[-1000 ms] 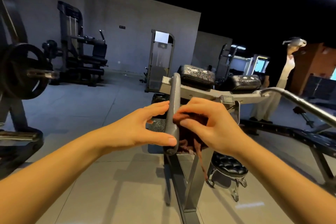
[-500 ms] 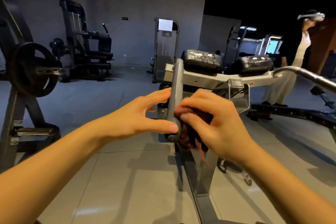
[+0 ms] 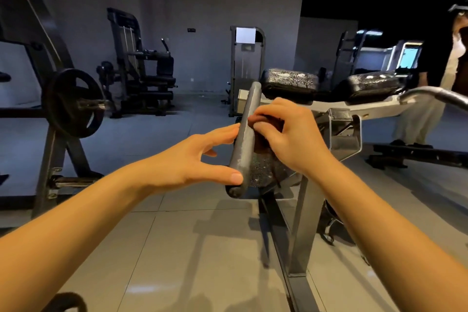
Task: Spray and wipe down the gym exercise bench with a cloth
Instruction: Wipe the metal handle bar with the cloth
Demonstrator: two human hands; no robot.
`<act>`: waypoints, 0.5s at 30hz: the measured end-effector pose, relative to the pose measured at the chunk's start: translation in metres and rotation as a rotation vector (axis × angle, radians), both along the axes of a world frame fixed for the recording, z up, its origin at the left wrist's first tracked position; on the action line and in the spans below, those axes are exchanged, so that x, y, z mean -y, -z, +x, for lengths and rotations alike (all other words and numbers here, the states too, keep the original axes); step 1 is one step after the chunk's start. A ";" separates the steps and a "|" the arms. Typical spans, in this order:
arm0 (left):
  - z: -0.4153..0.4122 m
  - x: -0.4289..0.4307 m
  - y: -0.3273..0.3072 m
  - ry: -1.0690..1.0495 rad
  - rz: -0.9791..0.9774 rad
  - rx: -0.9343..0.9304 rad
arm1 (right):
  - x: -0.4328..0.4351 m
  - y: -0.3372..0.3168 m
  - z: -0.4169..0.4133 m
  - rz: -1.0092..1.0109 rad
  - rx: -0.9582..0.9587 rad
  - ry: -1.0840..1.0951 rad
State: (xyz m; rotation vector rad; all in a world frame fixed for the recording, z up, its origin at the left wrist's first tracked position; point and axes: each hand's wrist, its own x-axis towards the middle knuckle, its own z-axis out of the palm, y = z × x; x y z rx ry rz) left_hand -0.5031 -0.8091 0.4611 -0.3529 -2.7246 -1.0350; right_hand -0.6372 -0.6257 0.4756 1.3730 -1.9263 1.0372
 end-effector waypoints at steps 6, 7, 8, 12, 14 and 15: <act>0.001 -0.005 -0.005 0.012 -0.028 0.015 | -0.032 0.041 0.050 -0.095 0.004 -0.197; 0.002 -0.006 -0.006 0.011 -0.032 0.018 | -0.030 0.040 0.046 -0.112 0.005 -0.202; 0.002 -0.007 -0.007 0.009 -0.036 0.022 | -0.024 0.037 0.037 -0.139 0.010 -0.191; 0.002 -0.008 -0.006 -0.021 -0.043 0.031 | 0.022 0.013 -0.031 -0.249 0.101 -0.048; 0.002 -0.008 -0.006 -0.029 -0.048 0.036 | 0.041 0.001 -0.063 -0.298 0.197 0.008; 0.002 -0.008 -0.006 -0.031 -0.050 0.038 | 0.047 -0.002 -0.072 -0.320 0.249 0.026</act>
